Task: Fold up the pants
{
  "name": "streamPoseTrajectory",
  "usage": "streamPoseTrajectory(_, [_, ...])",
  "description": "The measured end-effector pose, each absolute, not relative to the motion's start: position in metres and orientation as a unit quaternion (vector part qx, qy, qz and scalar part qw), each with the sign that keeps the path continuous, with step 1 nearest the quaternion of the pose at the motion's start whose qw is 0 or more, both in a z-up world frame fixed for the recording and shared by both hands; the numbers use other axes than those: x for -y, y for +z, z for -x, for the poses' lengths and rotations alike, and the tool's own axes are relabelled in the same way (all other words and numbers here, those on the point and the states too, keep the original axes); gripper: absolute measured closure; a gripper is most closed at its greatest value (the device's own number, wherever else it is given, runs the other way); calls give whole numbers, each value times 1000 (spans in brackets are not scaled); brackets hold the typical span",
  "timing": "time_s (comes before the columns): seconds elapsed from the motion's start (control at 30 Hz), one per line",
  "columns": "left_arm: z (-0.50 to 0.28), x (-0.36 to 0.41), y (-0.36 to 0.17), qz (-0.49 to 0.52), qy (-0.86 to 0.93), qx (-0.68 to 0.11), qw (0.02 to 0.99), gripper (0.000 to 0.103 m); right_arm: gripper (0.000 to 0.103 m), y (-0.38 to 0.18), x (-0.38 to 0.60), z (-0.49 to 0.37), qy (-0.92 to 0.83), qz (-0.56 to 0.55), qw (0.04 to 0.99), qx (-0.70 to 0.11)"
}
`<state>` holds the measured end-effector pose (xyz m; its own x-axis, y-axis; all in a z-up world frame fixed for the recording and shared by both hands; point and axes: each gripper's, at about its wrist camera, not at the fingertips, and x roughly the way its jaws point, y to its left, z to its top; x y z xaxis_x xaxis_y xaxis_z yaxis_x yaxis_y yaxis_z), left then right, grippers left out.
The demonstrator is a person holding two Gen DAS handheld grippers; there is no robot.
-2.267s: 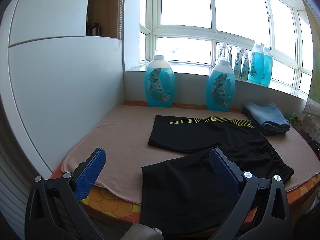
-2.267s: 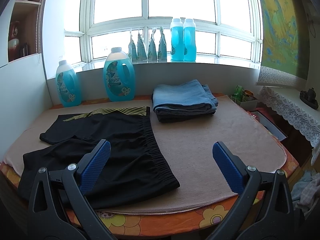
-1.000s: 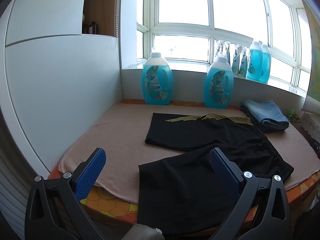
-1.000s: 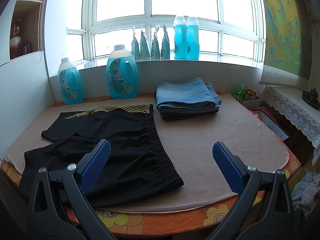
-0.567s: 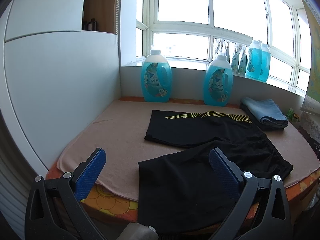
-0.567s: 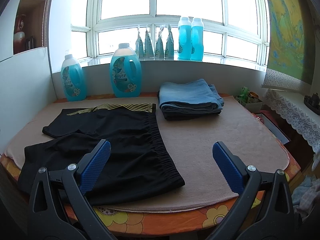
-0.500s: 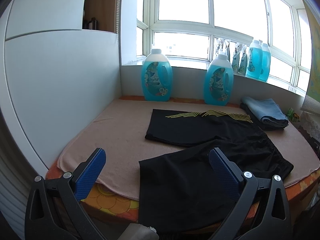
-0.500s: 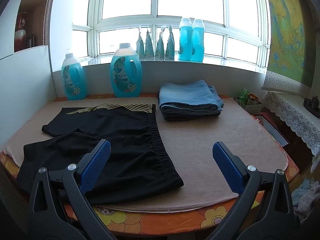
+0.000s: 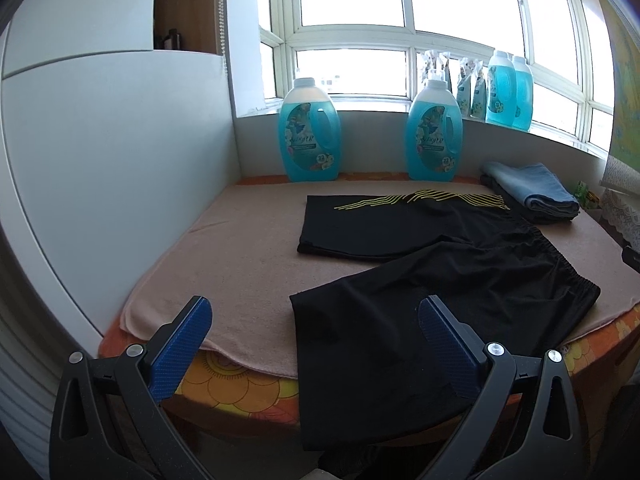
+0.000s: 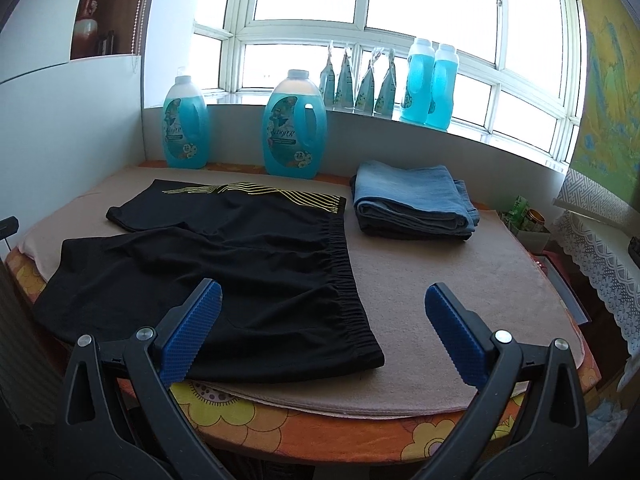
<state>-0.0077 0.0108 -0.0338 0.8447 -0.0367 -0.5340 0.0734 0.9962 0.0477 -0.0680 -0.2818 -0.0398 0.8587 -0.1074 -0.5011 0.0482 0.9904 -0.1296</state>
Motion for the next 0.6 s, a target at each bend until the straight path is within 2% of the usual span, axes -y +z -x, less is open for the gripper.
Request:
streamPoseTrajectory(0.1, [9,-15,-46,-43,-28,-297,954,3,0,-53,282,63,-37,49,954,-295])
streamPoseTrajectory(0.23, [11,-22,-65,-48,-30,-326,944,7,9,-72,293,54,-44,6,941,-336])
streamPoseTrajectory(0.33, [11,-29,-82,-42,-37,-356,933,15,12,-87,308,47,-61,-35,929,-362])
streamPoseTrajectory(0.4, [9,-33,-93,-31,-43,-375,925,20,17,-94,317,45,-65,-57,923,-375])
streamPoseTrajectory(0.47, [7,-37,-106,-20,-45,-394,918,25,30,-96,321,41,-54,-73,919,-383])
streamPoseTrajectory(0.6, [1,-45,-122,2,-47,-419,907,34,34,-81,305,25,-14,-66,925,-373])
